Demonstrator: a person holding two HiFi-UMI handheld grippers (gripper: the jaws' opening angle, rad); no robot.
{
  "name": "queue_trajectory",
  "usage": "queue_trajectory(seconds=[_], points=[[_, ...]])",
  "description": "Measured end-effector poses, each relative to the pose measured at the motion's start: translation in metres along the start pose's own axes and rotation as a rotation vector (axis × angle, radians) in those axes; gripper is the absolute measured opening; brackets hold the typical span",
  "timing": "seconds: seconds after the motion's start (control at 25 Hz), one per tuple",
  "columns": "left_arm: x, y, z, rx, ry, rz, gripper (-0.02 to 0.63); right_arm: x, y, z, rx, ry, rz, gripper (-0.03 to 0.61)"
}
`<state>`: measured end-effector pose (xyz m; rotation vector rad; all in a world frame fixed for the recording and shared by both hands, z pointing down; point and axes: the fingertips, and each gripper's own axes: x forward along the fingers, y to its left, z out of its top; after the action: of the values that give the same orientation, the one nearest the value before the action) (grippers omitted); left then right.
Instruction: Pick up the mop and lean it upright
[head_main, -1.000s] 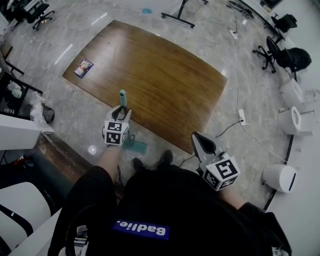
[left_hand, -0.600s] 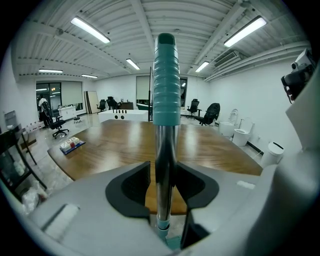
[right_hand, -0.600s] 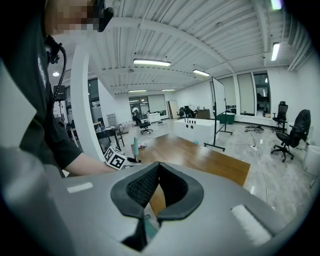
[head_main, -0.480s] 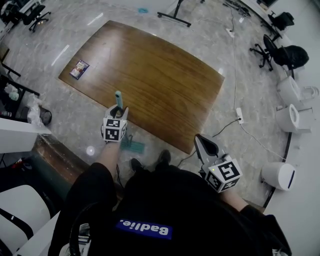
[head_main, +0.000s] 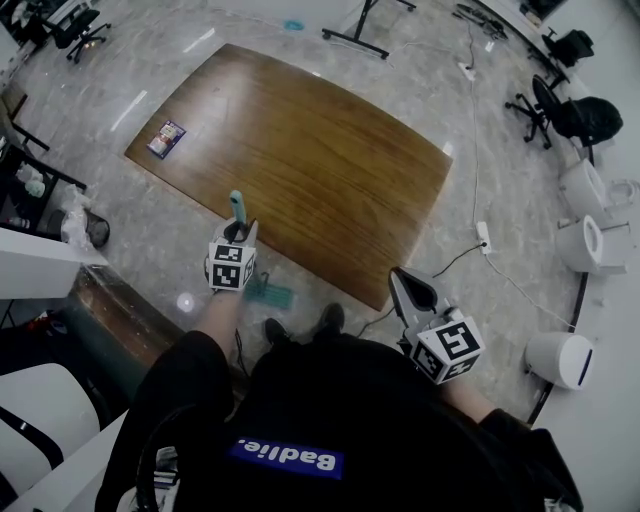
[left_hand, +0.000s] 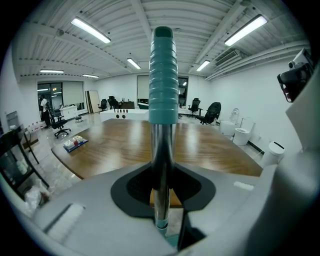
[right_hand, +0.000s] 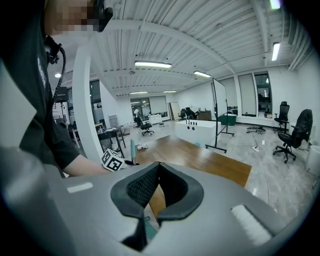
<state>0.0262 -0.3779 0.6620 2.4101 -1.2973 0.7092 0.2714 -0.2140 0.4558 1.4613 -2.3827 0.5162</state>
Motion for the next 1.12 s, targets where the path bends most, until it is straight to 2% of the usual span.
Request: queue_trajectory(seconds=[0.8, 0.96, 1.12], points=[[-0.1, -0.024, -0.045, -0.065, 0.013, 0.065, 0.106, 0.017, 0.036, 0.018, -0.034, -0.071, 0.167, 0.006], [-0.118, -0.028, -0.043, -0.075, -0.008, 0.081, 0.106, 0.023, 0.045, 0.022, -0.044, -0.081, 0.205, 0.006], [-0.14, -0.031, -0.025, -0.087, -0.062, 0.101, 0.104, 0.026, 0.054, 0.03, -0.053, -0.097, 0.25, 0.006]])
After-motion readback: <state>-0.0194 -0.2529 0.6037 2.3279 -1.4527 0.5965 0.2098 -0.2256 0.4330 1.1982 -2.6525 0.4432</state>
